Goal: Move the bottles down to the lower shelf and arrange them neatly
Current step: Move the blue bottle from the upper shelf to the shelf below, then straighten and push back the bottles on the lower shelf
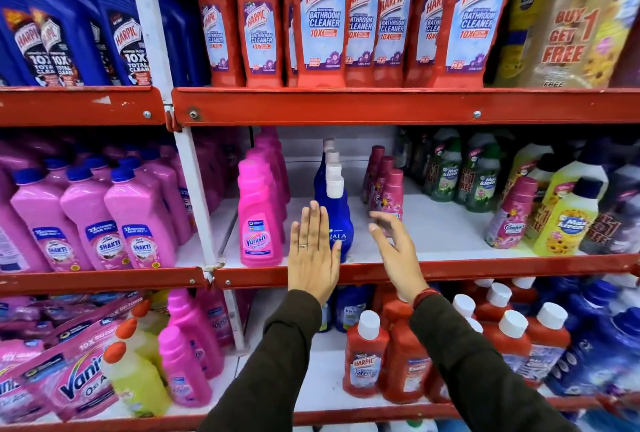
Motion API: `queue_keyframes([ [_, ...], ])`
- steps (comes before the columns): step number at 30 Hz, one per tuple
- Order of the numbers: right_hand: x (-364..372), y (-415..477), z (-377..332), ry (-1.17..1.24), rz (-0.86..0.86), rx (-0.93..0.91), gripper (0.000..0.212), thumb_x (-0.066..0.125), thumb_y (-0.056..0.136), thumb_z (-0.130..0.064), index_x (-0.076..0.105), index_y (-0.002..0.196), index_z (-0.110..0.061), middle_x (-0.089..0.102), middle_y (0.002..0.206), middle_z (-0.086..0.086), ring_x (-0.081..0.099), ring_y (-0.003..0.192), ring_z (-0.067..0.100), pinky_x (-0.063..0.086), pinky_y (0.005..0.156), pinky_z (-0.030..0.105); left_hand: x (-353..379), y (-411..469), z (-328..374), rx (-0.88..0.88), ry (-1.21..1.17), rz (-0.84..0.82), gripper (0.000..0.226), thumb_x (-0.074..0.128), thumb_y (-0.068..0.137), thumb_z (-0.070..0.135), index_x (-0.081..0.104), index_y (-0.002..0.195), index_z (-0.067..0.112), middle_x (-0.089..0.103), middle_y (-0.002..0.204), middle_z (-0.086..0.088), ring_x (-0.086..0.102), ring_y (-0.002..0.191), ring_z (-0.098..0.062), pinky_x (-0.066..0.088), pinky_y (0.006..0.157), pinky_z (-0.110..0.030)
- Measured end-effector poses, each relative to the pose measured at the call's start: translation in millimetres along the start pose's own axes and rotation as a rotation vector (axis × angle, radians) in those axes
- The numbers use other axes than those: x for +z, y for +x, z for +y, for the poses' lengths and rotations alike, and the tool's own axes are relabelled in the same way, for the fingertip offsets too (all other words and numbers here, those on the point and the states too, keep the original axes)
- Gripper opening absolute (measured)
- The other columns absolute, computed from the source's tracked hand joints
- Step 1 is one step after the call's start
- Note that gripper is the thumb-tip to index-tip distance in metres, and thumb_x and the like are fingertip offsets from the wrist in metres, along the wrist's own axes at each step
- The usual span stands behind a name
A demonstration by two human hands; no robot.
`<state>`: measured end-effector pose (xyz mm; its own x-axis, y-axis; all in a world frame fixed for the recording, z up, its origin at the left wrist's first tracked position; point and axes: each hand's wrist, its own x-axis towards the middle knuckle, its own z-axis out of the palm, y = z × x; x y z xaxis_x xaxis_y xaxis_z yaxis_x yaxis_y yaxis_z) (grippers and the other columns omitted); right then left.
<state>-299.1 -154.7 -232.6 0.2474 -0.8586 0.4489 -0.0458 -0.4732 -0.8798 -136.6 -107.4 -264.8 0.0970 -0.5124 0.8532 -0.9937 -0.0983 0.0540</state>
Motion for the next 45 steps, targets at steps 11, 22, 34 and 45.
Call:
queue_keyframes([
  [11,-98.0,13.8,6.8,-0.121,0.474,-0.050,0.058,0.052,0.102,-0.027,0.027,0.154,-0.018,0.030,0.159,-0.001,0.029,0.145,0.007,0.021,0.119,0.026,30.2,4.0,25.5,-0.026,0.050,-0.032,0.075,0.026,0.102,0.032,-0.015,0.158,0.005,-0.030,0.165,-0.010,-0.024,0.154,-0.022,-0.013,0.127,-0.040],
  [22,-183.2,63.0,50.4,-0.352,0.666,0.235,0.081,0.066,0.092,-0.011,0.018,0.155,0.004,0.031,0.156,0.028,0.031,0.146,0.041,0.026,0.121,0.048,41.7,1.9,25.4,0.005,0.018,0.036,0.074,0.028,0.100,0.029,-0.009,0.159,0.005,-0.019,0.169,-0.009,-0.015,0.157,-0.021,-0.012,0.128,-0.040],
  [34,-177.8,56.4,50.0,-0.281,0.631,0.123,0.054,0.072,0.088,-0.013,0.051,0.137,-0.006,0.063,0.124,0.017,0.063,0.111,0.031,0.050,0.099,0.039,42.9,2.4,25.1,0.025,0.050,0.039,0.074,0.028,0.100,0.028,-0.009,0.159,0.003,-0.020,0.168,-0.010,-0.015,0.157,-0.022,-0.011,0.128,-0.042],
  [45,-85.2,31.0,12.3,-0.204,0.391,-0.030,0.054,0.079,0.083,-0.031,0.056,0.131,-0.018,0.065,0.113,-0.003,0.057,0.096,-0.018,0.041,0.081,-0.003,40.2,3.0,25.0,0.017,0.036,0.021,0.076,0.031,0.099,0.028,-0.011,0.159,0.005,-0.022,0.168,-0.008,-0.017,0.156,-0.021,-0.011,0.128,-0.040],
])
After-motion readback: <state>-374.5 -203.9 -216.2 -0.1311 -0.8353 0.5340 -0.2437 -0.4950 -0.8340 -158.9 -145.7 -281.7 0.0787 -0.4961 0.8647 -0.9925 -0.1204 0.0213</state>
